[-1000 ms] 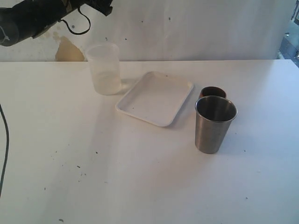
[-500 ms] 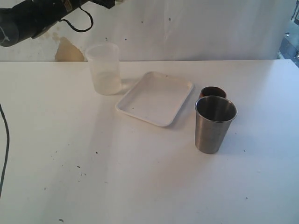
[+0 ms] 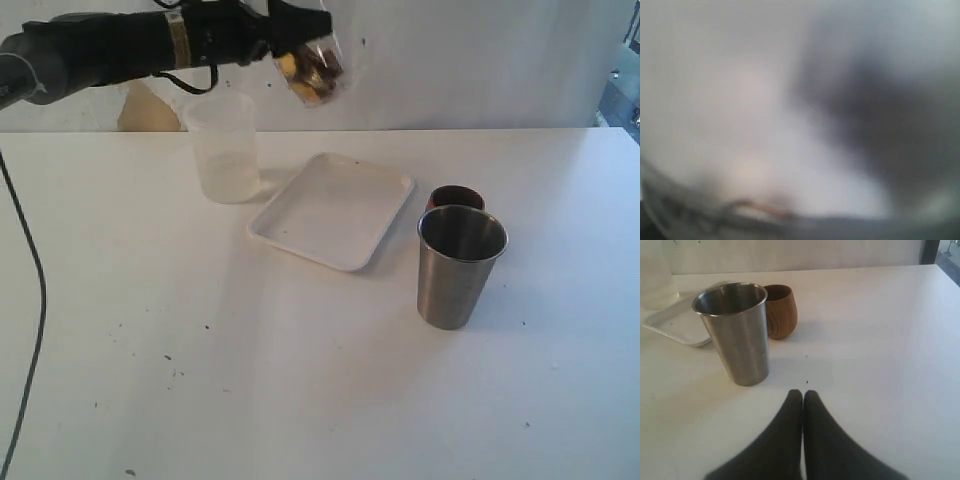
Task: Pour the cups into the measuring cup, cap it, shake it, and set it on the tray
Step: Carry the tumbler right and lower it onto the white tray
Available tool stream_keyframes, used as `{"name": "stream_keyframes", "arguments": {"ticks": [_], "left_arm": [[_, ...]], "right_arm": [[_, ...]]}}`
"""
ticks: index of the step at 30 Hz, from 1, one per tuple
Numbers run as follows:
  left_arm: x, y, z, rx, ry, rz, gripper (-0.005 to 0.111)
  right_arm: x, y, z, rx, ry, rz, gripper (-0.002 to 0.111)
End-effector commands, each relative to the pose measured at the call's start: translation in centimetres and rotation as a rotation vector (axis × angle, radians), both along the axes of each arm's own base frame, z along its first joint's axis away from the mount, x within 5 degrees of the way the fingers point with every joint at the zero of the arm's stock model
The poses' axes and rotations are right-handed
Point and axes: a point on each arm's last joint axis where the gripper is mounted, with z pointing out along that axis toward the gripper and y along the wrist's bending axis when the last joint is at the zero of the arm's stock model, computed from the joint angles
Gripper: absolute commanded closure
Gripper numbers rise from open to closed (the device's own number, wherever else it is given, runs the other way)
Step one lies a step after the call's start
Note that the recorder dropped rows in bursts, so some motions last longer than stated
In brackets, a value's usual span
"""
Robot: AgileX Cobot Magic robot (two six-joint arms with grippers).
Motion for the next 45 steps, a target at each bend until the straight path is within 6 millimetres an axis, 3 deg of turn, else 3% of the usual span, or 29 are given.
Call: {"name": "stream_keyframes", "arguments": {"ticks": [1, 5, 8, 11, 15, 18, 24, 26, 30, 31, 34, 40, 45], "left_arm": [[-1.1, -2.2, 0.2, 0.123, 0.008, -0.006, 0.107], [-1.0, -2.4, -0.1, 0.161, 0.005, 0.031, 0.107], [-0.8, -2.4, 0.0, 0.229, -0.107, 0.06, 0.107], [-1.3, -2.0, 1.7, 0.215, -0.131, 0.045, 0.107], [-0.6, 0.4, 3.5, 0.184, -0.106, 0.141, 0.107], [-0.9, 2.2, 4.4, 0.179, -0.104, 0.11, 0.107], [-2.2, 7.4, 3.5, 0.258, -0.034, 0.308, 0.107], [-3.4, 8.0, 2.7, 0.308, -0.021, 0.358, 0.107], [-7.5, 6.2, -0.2, 0.54, -0.109, 0.457, 0.107], [-8.7, 5.0, -0.7, 0.585, -0.163, 0.435, 0.107], [-10.4, 1.7, -1.8, 0.542, -0.22, 0.363, 0.107], [-9.6, -1.0, -3.9, 0.277, -0.13, 0.524, 0.107], [-9.5, -2.5, -5.7, 0.186, -0.143, 0.5, 0.107]], "right_arm": [[0.0, 0.0, 0.0, -0.006, -0.014, -0.001, 0.108], [0.0, 0.0, 0.0, -0.006, -0.014, -0.001, 0.108], [0.0, 0.0, 0.0, -0.006, -0.014, -0.001, 0.108], [0.0, 0.0, 0.0, -0.006, -0.014, -0.001, 0.108], [0.0, 0.0, 0.0, -0.006, -0.014, -0.001, 0.108], [0.0, 0.0, 0.0, -0.006, -0.014, -0.001, 0.108], [0.0, 0.0, 0.0, -0.006, -0.014, -0.001, 0.108], [0.0, 0.0, 0.0, -0.006, -0.014, -0.001, 0.108], [0.0, 0.0, 0.0, -0.006, -0.014, -0.001, 0.108], [0.0, 0.0, 0.0, -0.006, -0.014, -0.001, 0.108], [0.0, 0.0, 0.0, -0.006, -0.014, -0.001, 0.108], [0.0, 0.0, 0.0, -0.006, -0.014, -0.001, 0.108], [0.0, 0.0, 0.0, -0.006, -0.014, -0.001, 0.108]]}}
